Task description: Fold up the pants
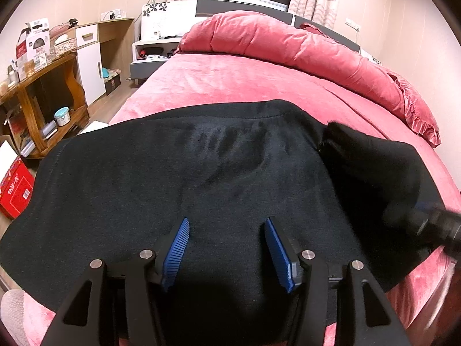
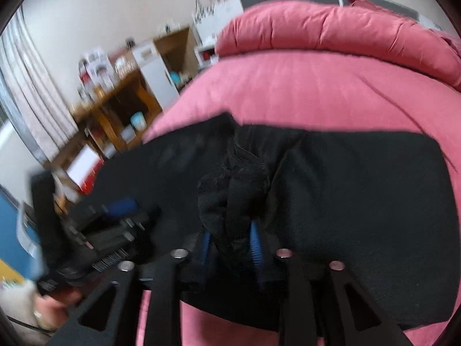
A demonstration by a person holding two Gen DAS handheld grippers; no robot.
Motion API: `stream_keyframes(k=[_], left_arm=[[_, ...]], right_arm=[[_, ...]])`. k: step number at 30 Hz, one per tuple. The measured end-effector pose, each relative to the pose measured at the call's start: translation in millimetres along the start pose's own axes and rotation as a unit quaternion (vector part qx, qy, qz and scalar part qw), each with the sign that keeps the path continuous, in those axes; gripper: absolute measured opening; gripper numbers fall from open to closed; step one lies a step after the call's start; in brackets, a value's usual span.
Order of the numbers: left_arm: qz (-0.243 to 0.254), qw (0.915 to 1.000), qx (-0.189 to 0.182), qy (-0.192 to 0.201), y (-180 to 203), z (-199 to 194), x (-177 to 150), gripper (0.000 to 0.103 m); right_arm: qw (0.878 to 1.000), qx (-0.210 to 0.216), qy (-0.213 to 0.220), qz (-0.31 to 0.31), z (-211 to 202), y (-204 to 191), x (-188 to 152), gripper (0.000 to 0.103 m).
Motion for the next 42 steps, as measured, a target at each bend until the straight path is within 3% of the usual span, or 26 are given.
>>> stream_keyframes(k=[1, 2, 7, 10, 13, 16, 18, 21, 25, 27, 29, 31, 32, 34, 37, 39, 42], left_arm=[[-0.001, 1.0000, -0.004, 0.001, 0, 0, 0, 0.056], [-0.004, 0.9999, -0.012, 0.002, 1, -1, 1, 0.056], [-0.027, 0.9975, -0.065, 0.009, 6, -10, 4, 0.056], [-0.054, 0.9934, -0.100, 0.016, 11, -17, 9, 0.056], [-0.087, 0.9856, -0.145, 0.005, 21, -19, 17, 0.057], [-0.097, 0.9791, -0.179, -0.007, 38, -18, 25, 0.063], [-0.094, 0.9752, -0.200, -0.012, 52, -17, 32, 0.067], [-0.091, 0.9717, -0.214, -0.040, 71, -4, 37, 0.070], [-0.079, 0.9761, -0.184, -0.085, 87, 22, 33, 0.067], [-0.085, 0.9715, -0.195, -0.105, 93, 32, 29, 0.053], [-0.087, 0.9664, -0.211, -0.119, 100, 37, 25, 0.022], [-0.080, 0.9664, -0.214, -0.117, 103, 32, 24, 0.016], [-0.074, 0.9677, -0.215, -0.109, 103, 25, 26, 0.015], [-0.077, 0.9668, -0.226, -0.092, 102, 13, 31, 0.014], [-0.037, 0.9787, -0.185, -0.081, 101, 12, 24, 0.013], [-0.011, 0.9817, -0.163, -0.097, 102, 28, 8, 0.014], [-0.023, 0.9829, -0.165, -0.078, 101, 27, 8, 0.020]], right_arm=[[1.000, 0.008, -0.018, -0.003, 8, -1, -7, 0.055], [0.999, 0.023, -0.029, -0.006, 13, -5, -13, 0.062], [0.998, 0.041, -0.003, -0.039, -6, -9, -17, 0.063], [0.998, 0.034, 0.041, 0.011, -36, 16, -11, 0.063], [0.993, -0.018, 0.086, 0.079, -65, 60, -11, 0.063], [0.977, -0.103, 0.115, 0.145, -97, 110, -21, 0.063], [0.962, -0.134, 0.124, 0.204, -115, 145, -36, 0.063], [0.944, -0.148, 0.119, 0.271, -124, 180, -61, 0.063], [0.918, -0.129, 0.104, 0.361, -119, 205, -84, 0.062], [0.913, -0.111, 0.097, 0.381, -112, 210, -88, 0.061], [0.913, -0.088, 0.102, 0.385, -106, 212, -87, 0.057], [0.917, -0.072, 0.098, 0.379, -97, 211, -81, 0.046], [0.920, -0.072, 0.089, 0.375, -91, 212, -78, 0.036], [0.929, -0.101, 0.074, 0.348, -90, 212, -77, 0.034], [0.945, -0.153, 0.043, 0.286, -84, 210, -78, 0.034], [0.946, -0.163, 0.038, 0.277, -79, 213, -79, 0.035], [0.945, -0.171, 0.045, 0.274, -84, 210, -74, 0.036]])
Point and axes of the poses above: each gripper's, at about its wrist camera, not at the fingertips, and z roughly the way its jaws point, y to its right, x to its top, the point moved 6 cm from there along z, roughly the way its jaws point, and after that the axes turned 3 degrees about y, right-handed, at the moved point
